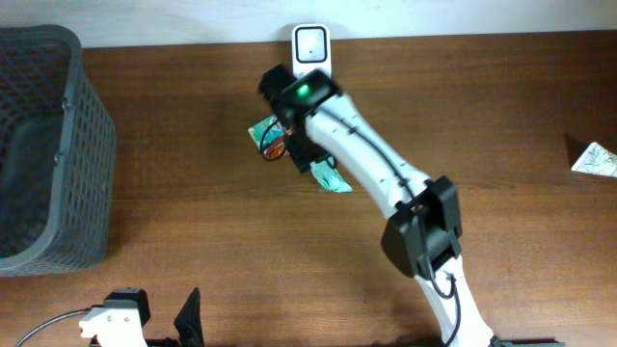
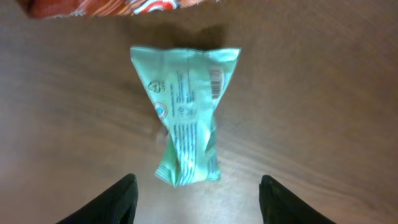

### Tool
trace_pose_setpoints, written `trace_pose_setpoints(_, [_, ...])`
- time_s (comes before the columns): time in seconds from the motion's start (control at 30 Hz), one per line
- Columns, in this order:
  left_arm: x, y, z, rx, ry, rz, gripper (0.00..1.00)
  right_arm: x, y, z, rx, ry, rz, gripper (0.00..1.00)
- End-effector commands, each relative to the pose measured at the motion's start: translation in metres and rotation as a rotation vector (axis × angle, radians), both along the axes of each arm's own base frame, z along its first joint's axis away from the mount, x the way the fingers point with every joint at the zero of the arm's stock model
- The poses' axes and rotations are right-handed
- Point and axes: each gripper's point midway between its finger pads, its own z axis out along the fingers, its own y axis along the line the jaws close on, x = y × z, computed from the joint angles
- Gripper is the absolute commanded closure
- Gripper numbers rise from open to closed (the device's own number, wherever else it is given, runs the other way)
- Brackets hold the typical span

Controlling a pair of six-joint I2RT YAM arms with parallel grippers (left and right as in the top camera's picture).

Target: Scan the item barcode

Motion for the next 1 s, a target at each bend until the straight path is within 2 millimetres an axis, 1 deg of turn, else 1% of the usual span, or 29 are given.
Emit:
trace_pose_setpoints(0.0, [0.0, 0.002, 0.0, -0.001, -0.007, 0.01, 0.01, 0.009, -0.012, -0.006, -0.164, -0.159, -0.055, 0.39])
trace_pose_setpoints(0.1, [0.0, 0.002, 0.0, -0.001, -0.007, 0.01, 0.01, 0.012, -0.008, -0.027, -0.205, -0.214, -0.036, 0.35])
trace_pose_setpoints(0.13, [0.0, 0.002, 0.0, -0.001, -0.007, 0.01, 0.01, 0.011, -0.008, -0.035, -0.21, -0.217, -0.036, 0.35])
trace_pose_setpoints(0.27, [0.0, 0.002, 0.0, -0.001, -0.007, 0.01, 0.01, 0.004, -0.014, -0.059, -0.216, -0.207, -0.074, 0.35])
trace_pose_setpoints(0.37, [0.0, 0.002, 0.0, -0.001, -0.007, 0.01, 0.01, 0.001, -0.015, -0.063, -0.22, -0.197, -0.073, 0.36])
trace_pose_setpoints(0.43, [0.0, 0.002, 0.0, -0.001, -0.007, 0.01, 0.01, -0.001, -0.012, -0.064, -0.2, -0.182, -0.073, 0.45])
trace_pose_setpoints(0.5, [0.0, 0.002, 0.0, -0.001, -0.007, 0.01, 0.01, -0.004, -0.007, -0.067, -0.162, -0.152, -0.077, 0.6])
trace_pose_setpoints(0.57, [0.0, 0.002, 0.0, -0.001, -0.007, 0.01, 0.01, -0.007, 0.002, -0.07, -0.081, -0.095, -0.091, 0.69])
trace_pose_setpoints(0.63, [0.0, 0.002, 0.0, -0.001, -0.007, 0.01, 0.01, -0.007, 0.009, -0.067, 0.015, -0.033, -0.106, 0.85])
trace_pose_setpoints(0.7, [0.0, 0.002, 0.0, -0.001, -0.007, 0.01, 0.01, -0.004, 0.018, -0.063, 0.141, 0.042, -0.106, 0.96])
trace_pose_setpoints(0.8, [0.0, 0.002, 0.0, -0.001, -0.007, 0.01, 0.01, -0.002, 0.027, -0.056, 0.342, 0.166, -0.097, 0.96])
trace_pose_setpoints(0.83, [0.0, 0.002, 0.0, -0.001, -0.007, 0.01, 0.01, -0.003, 0.031, -0.051, 0.471, 0.242, -0.087, 0.96])
trace_pose_setpoints(0.87, [0.0, 0.002, 0.0, -0.001, -0.007, 0.01, 0.01, -0.002, 0.032, -0.045, 0.564, 0.291, -0.082, 0.96])
trace_pose_setpoints(0.97, [0.0, 0.002, 0.0, -0.001, -0.007, 0.01, 0.01, 0.002, 0.033, -0.023, 0.799, 0.38, -0.059, 0.96])
